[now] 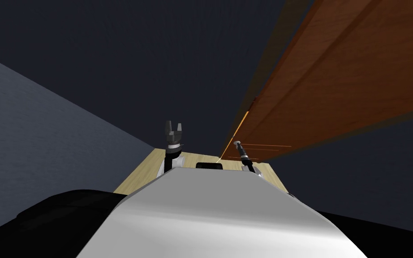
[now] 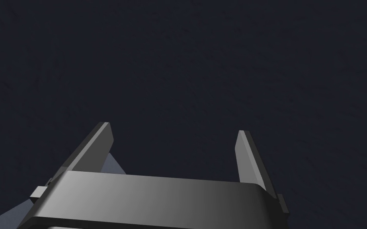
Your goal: Pull the door open
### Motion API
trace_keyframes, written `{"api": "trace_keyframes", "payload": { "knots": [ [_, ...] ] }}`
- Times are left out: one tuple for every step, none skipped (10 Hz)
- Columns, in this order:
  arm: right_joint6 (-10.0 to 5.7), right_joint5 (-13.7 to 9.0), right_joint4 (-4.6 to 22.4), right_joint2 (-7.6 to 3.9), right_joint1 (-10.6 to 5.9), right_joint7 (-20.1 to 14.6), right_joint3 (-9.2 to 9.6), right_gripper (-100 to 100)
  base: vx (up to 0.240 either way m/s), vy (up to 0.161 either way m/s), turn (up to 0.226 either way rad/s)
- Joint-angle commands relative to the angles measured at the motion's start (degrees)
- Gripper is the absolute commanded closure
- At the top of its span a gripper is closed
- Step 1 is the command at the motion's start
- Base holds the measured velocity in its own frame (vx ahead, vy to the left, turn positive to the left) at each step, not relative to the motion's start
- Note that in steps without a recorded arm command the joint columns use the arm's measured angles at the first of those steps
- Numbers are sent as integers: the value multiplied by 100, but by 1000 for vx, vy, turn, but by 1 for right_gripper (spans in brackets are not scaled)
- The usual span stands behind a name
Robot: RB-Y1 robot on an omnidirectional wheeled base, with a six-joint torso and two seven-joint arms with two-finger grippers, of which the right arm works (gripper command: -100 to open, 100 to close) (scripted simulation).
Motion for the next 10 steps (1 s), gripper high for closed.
{"api": "trace_keyframes", "payload": {
  "knots": [
    [-37, -80, 58, 27, -35, -286, 99, 100, -32, -12, 32],
    [-30, -165, 57, 12, -41, -420, 163, 100, -43, -22, 38],
    [-30, -165, 57, 12, -41, -525, 163, 100, -36, -15, 19],
    [-24, -250, 55, -2, -47, -705, 228, 100, -36, -6, 30],
    [-24, -250, 55, -2, -47, -763, 228, 100, -29, -9, 15],
    [-18, -335, 53, -17, -54, -989, 293, 100, -33, -11, 24],
    [-12, -420, 52, -32, -60, -1135, 358, 100, -49, -19, 41],
    [-12, -420, 52, -32, -60, -1239, 358, 100, -38, -23, 20],
    [-5, -507, 50, -47, -67, -1425, 425, 100, -42, -21, 26],
    [-5, -507, 50, -47, -67, -1477, 425, 100, -36, -13, 19]
  ]
}}
